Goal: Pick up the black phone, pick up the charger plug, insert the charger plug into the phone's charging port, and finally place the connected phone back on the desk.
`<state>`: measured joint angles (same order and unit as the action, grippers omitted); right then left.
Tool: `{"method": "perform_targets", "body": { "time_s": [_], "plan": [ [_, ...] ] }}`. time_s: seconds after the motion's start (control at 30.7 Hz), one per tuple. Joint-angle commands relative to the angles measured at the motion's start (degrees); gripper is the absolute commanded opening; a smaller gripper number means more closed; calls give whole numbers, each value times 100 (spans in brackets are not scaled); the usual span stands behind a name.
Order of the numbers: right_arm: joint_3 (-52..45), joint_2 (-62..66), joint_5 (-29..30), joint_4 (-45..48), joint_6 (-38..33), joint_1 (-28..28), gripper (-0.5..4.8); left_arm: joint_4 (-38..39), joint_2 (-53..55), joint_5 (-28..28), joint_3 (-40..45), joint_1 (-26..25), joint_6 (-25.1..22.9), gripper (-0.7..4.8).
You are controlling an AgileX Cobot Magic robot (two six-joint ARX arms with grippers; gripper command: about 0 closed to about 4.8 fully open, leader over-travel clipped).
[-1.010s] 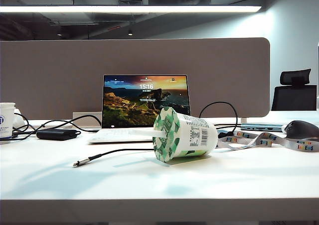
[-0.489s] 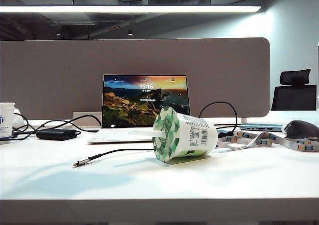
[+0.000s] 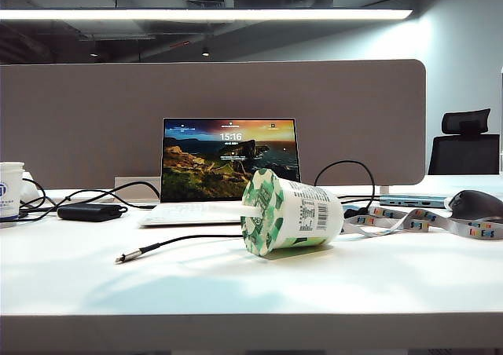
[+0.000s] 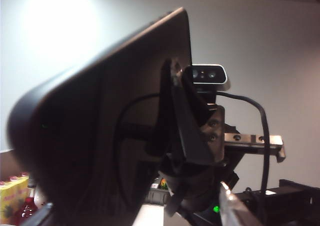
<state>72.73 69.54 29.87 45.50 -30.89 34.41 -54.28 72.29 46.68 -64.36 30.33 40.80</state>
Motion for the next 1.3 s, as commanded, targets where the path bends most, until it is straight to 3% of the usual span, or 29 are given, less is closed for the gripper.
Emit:
{"method": "perform_targets", "body": {
  "time_s": [0.03,0.23,0.91,0.94,1.01,1.04,1.11,1.3],
  "plan": [
    [63,-52,42,409,-348,-7,-5,-79,-15,-214,-22,-48,39,403],
    [63,-44,365,179,-511,-9,-5,-245,-15,-361,-22,-48,297,403],
    [63,142,369,-26,-511,-7,-5,-234,-15,-337,-22,-48,297,390],
    [63,146,372,-31,-511,-7,-5,-234,-15,-337,-22,-48,295,370],
    [63,164,372,-24,-511,-7,-5,-225,-13,-339,-22,-48,295,254],
    [63,168,372,-24,-511,-7,-5,-197,-13,-341,-22,-48,295,166],
    [63,197,372,-24,-511,-7,-5,-192,-13,-341,-22,-48,295,72],
    [61,267,422,-28,-518,63,-5,-195,-11,-339,-22,-48,278,45]
  ]
}}
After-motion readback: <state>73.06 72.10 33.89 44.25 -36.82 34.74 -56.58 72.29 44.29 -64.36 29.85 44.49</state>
